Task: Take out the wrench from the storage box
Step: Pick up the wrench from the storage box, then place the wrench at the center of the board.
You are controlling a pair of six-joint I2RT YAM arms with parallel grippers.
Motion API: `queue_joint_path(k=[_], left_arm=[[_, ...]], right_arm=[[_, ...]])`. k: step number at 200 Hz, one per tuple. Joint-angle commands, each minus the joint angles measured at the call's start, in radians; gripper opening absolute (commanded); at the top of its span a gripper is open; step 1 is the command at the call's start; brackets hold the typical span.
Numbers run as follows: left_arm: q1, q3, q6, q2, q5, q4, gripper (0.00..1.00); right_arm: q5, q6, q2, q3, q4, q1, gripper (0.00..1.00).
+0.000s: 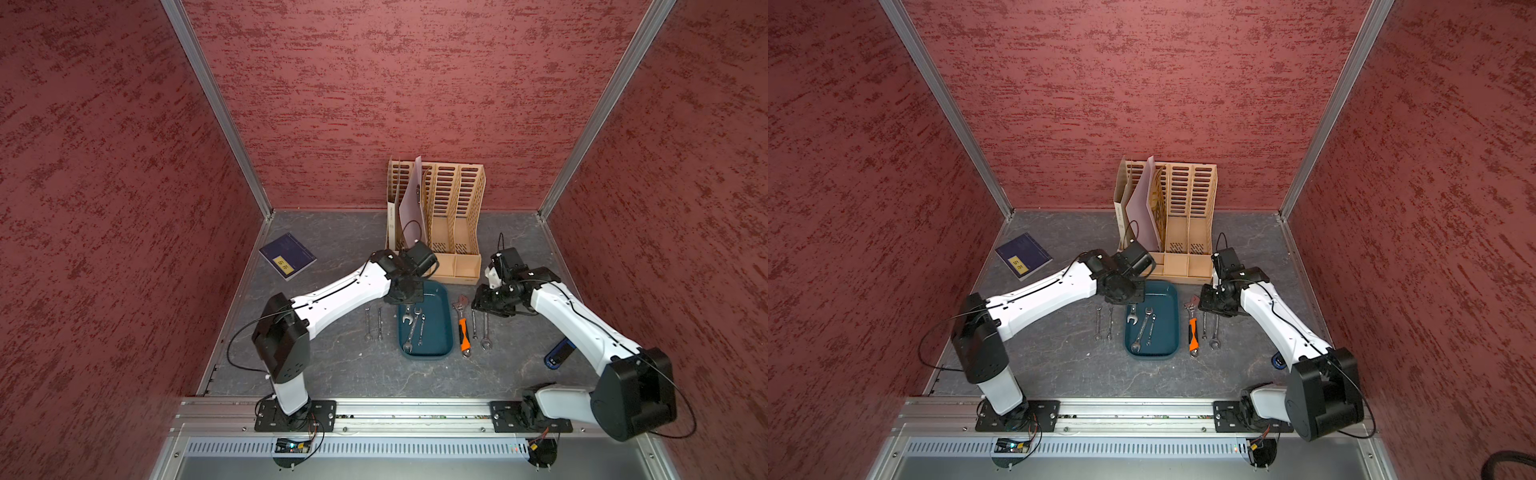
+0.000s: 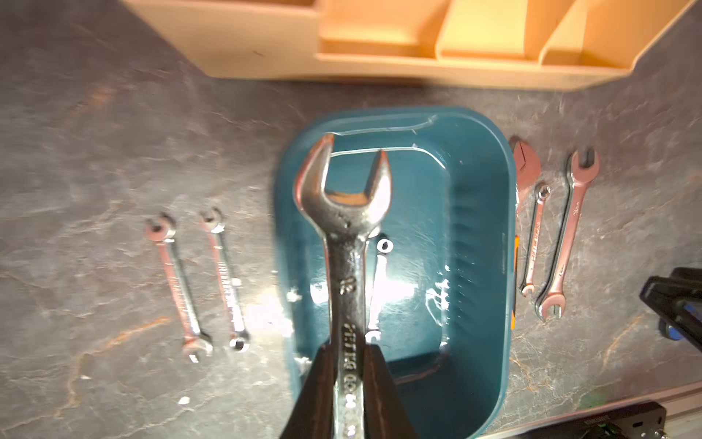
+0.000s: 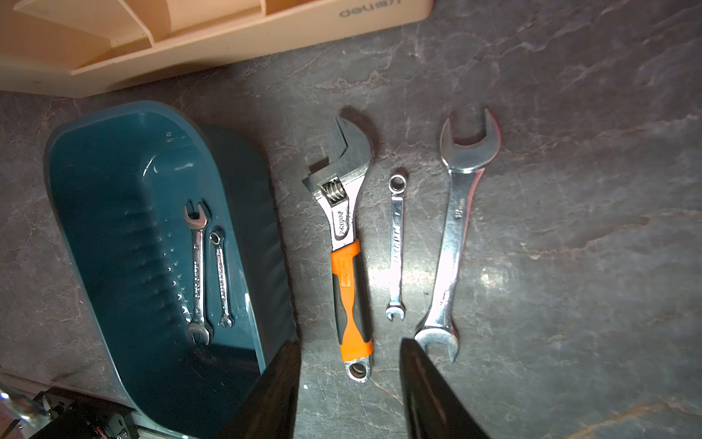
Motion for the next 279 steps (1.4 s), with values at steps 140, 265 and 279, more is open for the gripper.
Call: queue_joint_path(k=[140,265,279], left_arm=[[0.282,-0.548,0.256,-0.073,0.078,0.315,0.0],[0.336,-0.606,0.16,-0.127,0.041,0.327,0.31],[0.34,-0.598,0.144,-0.162,0.032,0.3,0.35]], right_arm=[[0.036,0.158,-0.005,0.165,-0.082,0.274,0.47],[0.069,0.255,0.293,0.221,0.008,0.505,0.47],[0.076,0.264,0.319,0.218,0.021,0.517,0.47]])
